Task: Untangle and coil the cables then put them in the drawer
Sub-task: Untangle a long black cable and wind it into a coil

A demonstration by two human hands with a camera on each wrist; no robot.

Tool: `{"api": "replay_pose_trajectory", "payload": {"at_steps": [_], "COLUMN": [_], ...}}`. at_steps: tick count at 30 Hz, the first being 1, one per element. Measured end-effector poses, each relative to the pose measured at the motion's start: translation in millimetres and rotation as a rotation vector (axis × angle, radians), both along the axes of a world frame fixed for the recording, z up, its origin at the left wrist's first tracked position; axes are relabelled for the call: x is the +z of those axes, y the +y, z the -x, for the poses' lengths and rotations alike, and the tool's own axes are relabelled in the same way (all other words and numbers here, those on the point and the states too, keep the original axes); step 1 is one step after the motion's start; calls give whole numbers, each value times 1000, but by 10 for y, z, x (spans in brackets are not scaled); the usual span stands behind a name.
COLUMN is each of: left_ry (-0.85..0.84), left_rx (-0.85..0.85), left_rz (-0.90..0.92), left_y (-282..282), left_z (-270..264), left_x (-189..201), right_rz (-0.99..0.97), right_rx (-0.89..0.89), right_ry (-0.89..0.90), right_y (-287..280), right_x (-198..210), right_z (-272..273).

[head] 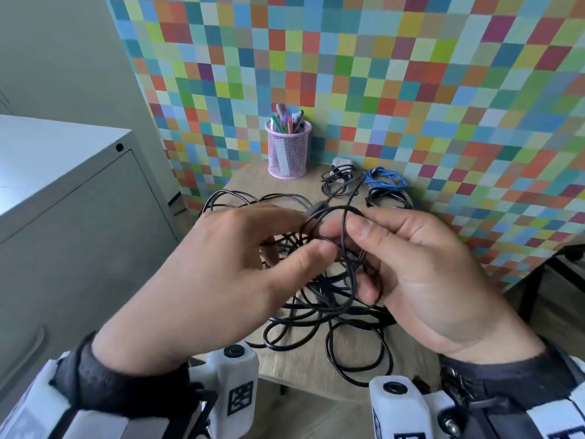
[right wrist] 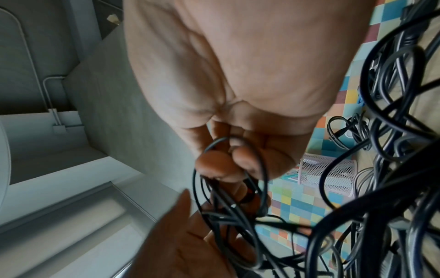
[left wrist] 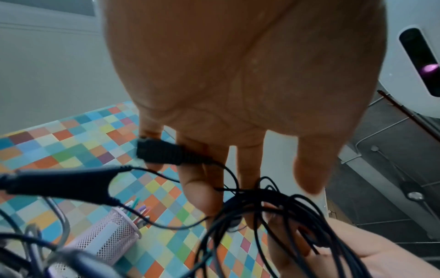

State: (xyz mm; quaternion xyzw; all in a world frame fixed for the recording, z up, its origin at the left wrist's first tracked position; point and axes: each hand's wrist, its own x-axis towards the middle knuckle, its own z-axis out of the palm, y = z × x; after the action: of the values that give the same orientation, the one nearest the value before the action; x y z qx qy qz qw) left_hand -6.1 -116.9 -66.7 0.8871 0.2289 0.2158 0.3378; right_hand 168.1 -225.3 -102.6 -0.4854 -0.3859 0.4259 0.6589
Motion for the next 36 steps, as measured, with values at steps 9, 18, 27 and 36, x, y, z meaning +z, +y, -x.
{"api": "replay_pose_trajectory", "payload": {"at_steps": [9, 18, 27, 36], "left_ry": [63, -69, -97, -95], "left_rx": [42, 144, 154, 158], "left_rz": [5, 73, 50, 18], "left_y": [37, 57, 56, 7], "left_z": [-22, -93, -89, -118], "left_x": [-20, -102, -126, -113], "right_rz": [-111, -244, -138, -142], "right_rx": [-126, -202, -432, -505], "right_ry": [94, -402, -722, -885], "right_y": [-19, -70, -25, -19], "right_x": [36, -23, -53, -72], "right_z": [-45, -140, -59, -44]}}
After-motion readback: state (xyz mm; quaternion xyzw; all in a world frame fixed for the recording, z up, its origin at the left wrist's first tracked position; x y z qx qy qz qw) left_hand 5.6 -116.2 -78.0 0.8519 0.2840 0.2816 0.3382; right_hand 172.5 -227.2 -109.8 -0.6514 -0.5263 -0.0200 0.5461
